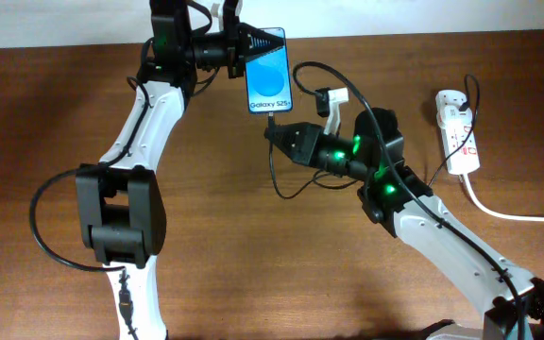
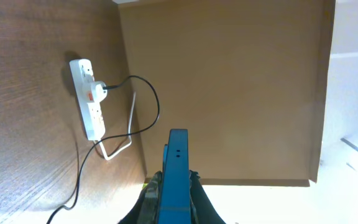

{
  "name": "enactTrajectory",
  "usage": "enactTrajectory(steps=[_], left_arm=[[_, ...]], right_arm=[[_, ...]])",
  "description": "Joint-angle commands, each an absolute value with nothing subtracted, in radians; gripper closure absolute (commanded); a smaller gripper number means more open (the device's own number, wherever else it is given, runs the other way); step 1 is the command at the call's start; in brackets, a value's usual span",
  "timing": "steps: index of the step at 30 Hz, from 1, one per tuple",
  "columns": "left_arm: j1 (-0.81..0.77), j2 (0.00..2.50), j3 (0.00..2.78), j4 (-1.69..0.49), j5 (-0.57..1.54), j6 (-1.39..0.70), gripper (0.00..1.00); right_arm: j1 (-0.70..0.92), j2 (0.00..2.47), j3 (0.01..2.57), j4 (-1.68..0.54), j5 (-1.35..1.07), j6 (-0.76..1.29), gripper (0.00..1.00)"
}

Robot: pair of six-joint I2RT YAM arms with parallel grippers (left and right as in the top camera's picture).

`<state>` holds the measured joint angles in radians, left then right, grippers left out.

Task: Plug charger to phone and switch on socket
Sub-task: 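Push the USB-C plug upward into the phone's bottom port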

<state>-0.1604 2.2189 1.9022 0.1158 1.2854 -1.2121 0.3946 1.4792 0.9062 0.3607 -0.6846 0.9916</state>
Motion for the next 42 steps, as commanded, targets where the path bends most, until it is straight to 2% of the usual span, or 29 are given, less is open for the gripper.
enactTrajectory(steps=[1,42], left_arm=[[-0.153,2.207,1.919,0.118,1.317,-1.2,1.0],[-0.156,2.207,1.919,0.12,1.332,-1.219,1.0]], right_arm=[[0.378,1.479,0.931,0.372,-0.692,1.004,0.96],[0.405,1.48,0.931,0.344,-0.676,1.004,0.96]])
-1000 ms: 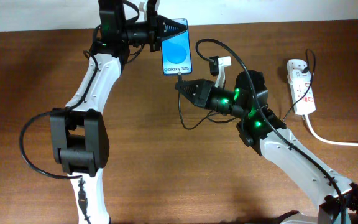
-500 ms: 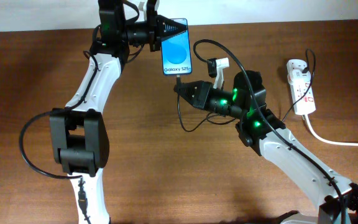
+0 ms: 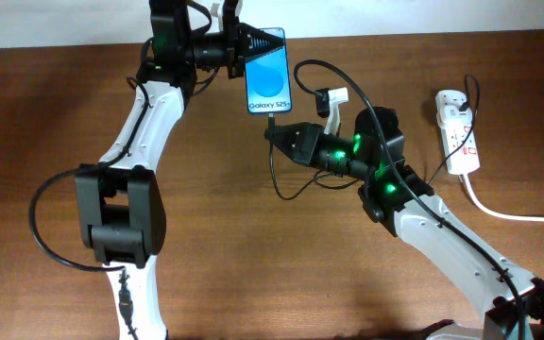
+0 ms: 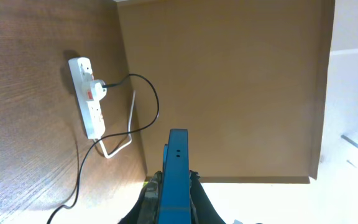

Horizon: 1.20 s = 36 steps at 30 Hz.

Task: Plug charger to phone and switch on socket
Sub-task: 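Push the USB-C plug upward into the phone's bottom port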

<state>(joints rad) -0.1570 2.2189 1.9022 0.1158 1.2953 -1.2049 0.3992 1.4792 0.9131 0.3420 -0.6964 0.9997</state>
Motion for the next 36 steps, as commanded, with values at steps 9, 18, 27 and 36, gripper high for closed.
enactTrajectory(steps=[9,18,27,36], left_arm=[[-0.163,2.207,1.919,0.149,1.34,-1.219,1.0],[-0.17,2.207,1.919,0.15,1.335,-1.214,1.0],[-0.154,2.207,1.919,0.15,1.339,-1.214,1.0],[-0.154,2.207,1.919,0.15,1.339,-1.203,1.0]], right_arm=[[0.406,1.499,0.931,0.346,-0.676,1.012,0.96],[0.405,1.499,0.931,0.379,-0.719,1.054,0.96],[0.405,1.499,0.931,0.379,-0.764,1.075,0.96],[0.377,1.499,0.931,0.379,-0.779,1.076,0.96]])
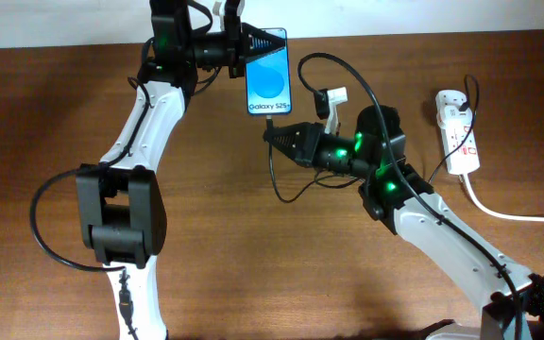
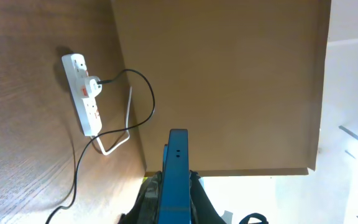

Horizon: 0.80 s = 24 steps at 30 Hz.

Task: Plug charger to phone and switch on socket
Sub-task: 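Push the USB-C plug upward into the phone's bottom port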

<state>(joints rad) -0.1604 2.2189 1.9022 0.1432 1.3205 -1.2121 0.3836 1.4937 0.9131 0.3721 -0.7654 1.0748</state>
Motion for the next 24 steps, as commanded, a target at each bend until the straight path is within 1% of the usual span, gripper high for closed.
enactTrajectory(steps=[1,18,24], left_arm=[[-0.154,2.207,1.919,0.15,1.338,-1.203,1.0],[-0.155,2.207,1.919,0.149,1.396,-1.187,1.0],[-0.181,2.207,1.919,0.149,1.401,-1.172,1.0]], right_arm=[[0.377,1.499,0.931,0.379,-0.779,1.076,0.96],[0.377,1.499,0.931,0.395,-0.727,1.071,0.96],[0.377,1.499,0.931,0.405,-0.694,1.071,0.96]])
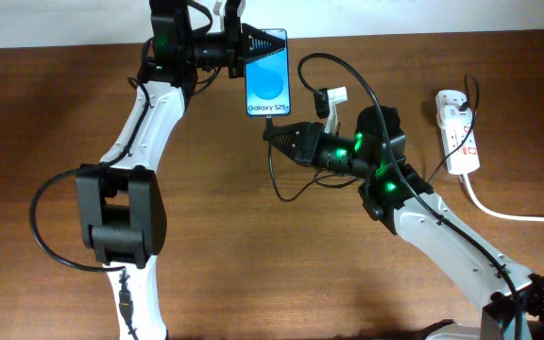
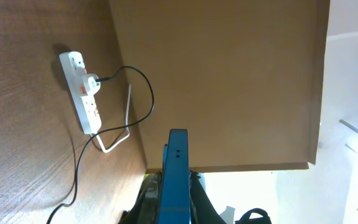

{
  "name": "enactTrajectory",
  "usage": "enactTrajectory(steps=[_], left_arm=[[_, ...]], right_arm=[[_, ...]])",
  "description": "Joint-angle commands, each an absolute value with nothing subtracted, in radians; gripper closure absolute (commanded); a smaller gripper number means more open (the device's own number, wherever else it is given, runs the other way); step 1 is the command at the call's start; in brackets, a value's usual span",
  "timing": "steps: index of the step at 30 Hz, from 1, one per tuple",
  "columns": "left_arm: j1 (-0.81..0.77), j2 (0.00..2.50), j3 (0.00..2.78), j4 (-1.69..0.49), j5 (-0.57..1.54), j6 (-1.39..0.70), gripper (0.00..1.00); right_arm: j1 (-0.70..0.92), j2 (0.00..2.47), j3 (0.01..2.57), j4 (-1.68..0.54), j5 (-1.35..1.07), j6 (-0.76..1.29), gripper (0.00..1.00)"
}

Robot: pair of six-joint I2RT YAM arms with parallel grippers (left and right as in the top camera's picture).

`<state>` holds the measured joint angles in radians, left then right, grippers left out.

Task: Plug charger to phone and switch on socket
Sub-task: 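Push the USB-C plug upward into the phone's bottom port, then release the plug with the right gripper and lower the phone onto the table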

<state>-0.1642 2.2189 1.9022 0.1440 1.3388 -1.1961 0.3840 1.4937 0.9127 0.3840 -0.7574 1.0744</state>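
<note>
In the overhead view my left gripper (image 1: 259, 43) is shut on the top edge of the phone (image 1: 269, 83), holding it off the table with its lit blue screen facing up. The left wrist view shows the phone (image 2: 178, 155) edge-on between the left gripper (image 2: 178, 186). Right below the phone's bottom edge, my right gripper (image 1: 274, 131) is shut on the charger plug, whose tip meets the phone's port. The black charger cable (image 1: 277, 179) loops down from there and arcs over the right arm. The white socket strip (image 1: 460, 142) lies at the far right.
A charger adapter (image 1: 453, 114) sits in the socket strip (image 2: 79, 93), and the strip's white cord (image 1: 513, 213) runs off the right edge. The black cable (image 2: 138, 93) trails across the brown table (image 1: 55, 123). The table's far edge is just behind the phone.
Barely anything changed. In the left wrist view the socket strip sits slightly higher and further left, so the phone has shifted a little. The right gripper stays at the phone's bottom edge.
At every earlier moment the left gripper held the phone up and the right gripper held the charger plug at its bottom edge. The cable's arc over the right arm rose a little, and the phone edged slightly toward the far side of the table.
</note>
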Motion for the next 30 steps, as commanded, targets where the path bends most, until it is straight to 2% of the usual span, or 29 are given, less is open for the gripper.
enactTrajectory(steps=[1,12,15,17,22,24,28,30], left_arm=[[-0.183,2.207,1.919,0.149,1.402,-1.172,1.0],[-0.183,2.207,1.919,0.149,1.418,-1.172,1.0],[-0.166,2.207,1.919,0.148,1.418,-1.15,1.0],[-0.154,2.207,1.919,0.148,1.418,-1.15,1.0],[-0.14,2.207,1.918,0.048,1.431,-0.986,1.0],[-0.14,2.207,1.917,-0.133,1.425,-0.77,1.0],[-0.14,2.228,1.914,-0.538,1.249,-0.41,1.0],[-0.141,2.273,1.914,-0.599,1.183,-0.324,1.0]], right_arm=[[0.376,1.499,0.931,0.41,-0.688,1.062,0.96],[0.345,1.499,0.931,0.453,-0.635,1.028,0.95],[0.345,1.499,0.931,0.387,-0.659,0.999,0.59],[0.344,1.499,0.931,0.378,-0.677,0.973,0.46],[0.264,1.491,0.931,0.376,-0.762,0.935,0.25],[0.197,1.491,0.931,0.318,-0.803,0.91,0.22],[0.137,1.491,0.931,0.104,-0.773,0.727,0.01],[0.137,1.491,0.932,0.051,-0.748,0.672,0.02]])
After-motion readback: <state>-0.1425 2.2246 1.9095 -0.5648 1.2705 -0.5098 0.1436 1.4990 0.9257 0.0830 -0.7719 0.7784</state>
